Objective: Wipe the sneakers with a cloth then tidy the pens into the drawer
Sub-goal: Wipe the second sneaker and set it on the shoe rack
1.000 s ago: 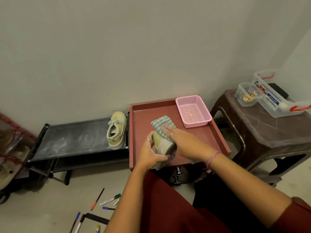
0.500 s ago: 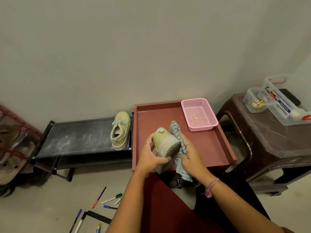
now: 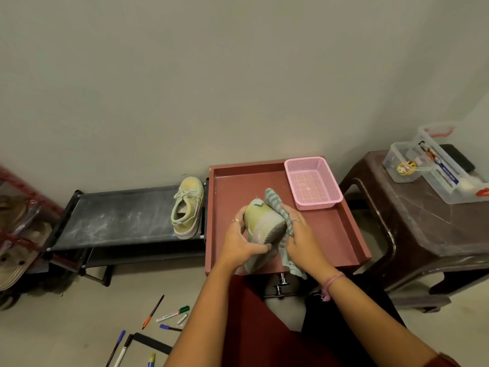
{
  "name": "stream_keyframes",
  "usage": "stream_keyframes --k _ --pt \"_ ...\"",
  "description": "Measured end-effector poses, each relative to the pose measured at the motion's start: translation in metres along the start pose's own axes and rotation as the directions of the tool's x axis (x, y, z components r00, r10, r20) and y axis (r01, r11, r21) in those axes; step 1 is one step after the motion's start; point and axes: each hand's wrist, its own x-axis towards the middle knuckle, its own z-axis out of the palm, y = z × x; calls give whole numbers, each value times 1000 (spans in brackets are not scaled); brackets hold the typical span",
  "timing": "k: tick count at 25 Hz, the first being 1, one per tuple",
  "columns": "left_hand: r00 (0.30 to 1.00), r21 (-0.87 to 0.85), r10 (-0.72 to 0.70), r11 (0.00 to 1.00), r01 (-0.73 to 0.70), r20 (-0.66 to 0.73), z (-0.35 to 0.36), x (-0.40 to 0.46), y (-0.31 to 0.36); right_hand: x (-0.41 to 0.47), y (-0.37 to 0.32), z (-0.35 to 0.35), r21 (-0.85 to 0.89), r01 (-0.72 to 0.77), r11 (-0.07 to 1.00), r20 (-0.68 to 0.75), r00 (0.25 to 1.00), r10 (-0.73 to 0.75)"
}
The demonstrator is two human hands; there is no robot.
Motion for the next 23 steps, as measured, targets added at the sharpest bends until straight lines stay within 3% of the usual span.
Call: stream_keyframes --k 2,4,5,6,7,8,10,12,15,17,18,19,21,23 --pt "1000 -2 -3 1000 3 -10 -5 2 1 -7 -6 7 -168 92 981 28 996 -89" --pt "999 -17 -32 999 32 -17 -9 5 1 -11 -7 9 -488 364 794 118 928 -353" --pt "998 -16 -50 999 50 -23 -10 5 1 -11 -7 7 -572 469 673 200 876 -440" --pt "998 -16 -55 998 55 -24 -10 6 2 -8 -6 6 -591 499 634 247 860 -447" --pt "998 -17 -55 998 55 -19 -10 7 2 -2 -6 4 -555 479 681 247 876 -414" --pt "998 -22 -56 998 56 -8 -11 10 2 6 -11 1 -461 399 793 207 917 -341" --pt "998 -22 -56 998 56 12 -12 14 1 27 -18 -9 -206 125 971 173 981 -90" --pt "998 1 -55 999 55 29 -14 16 2 43 -19 -18 -58 -86 995 251 963 98" --pt "997 34 -62 998 60 51 -17 19 1 41 -27 -13 -229 25 973 274 961 39" --pt "996 39 -67 997 65 55 -18 20 0 32 -31 -6 -435 254 864 321 940 -116" --pt "996 39 -70 997 68 56 -19 21 0 33 -31 -8 -448 308 839 345 926 -155" --pt "996 38 -73 997 71 55 -19 21 -1 40 -31 -13 -430 294 854 363 922 -134" --pt "996 41 -77 996 74 56 -18 19 -1 60 -20 -28 -350 95 932 402 914 58" --pt "995 54 -81 996 77 61 -19 17 -1 67 -19 -34 -298 1 954 445 885 138"
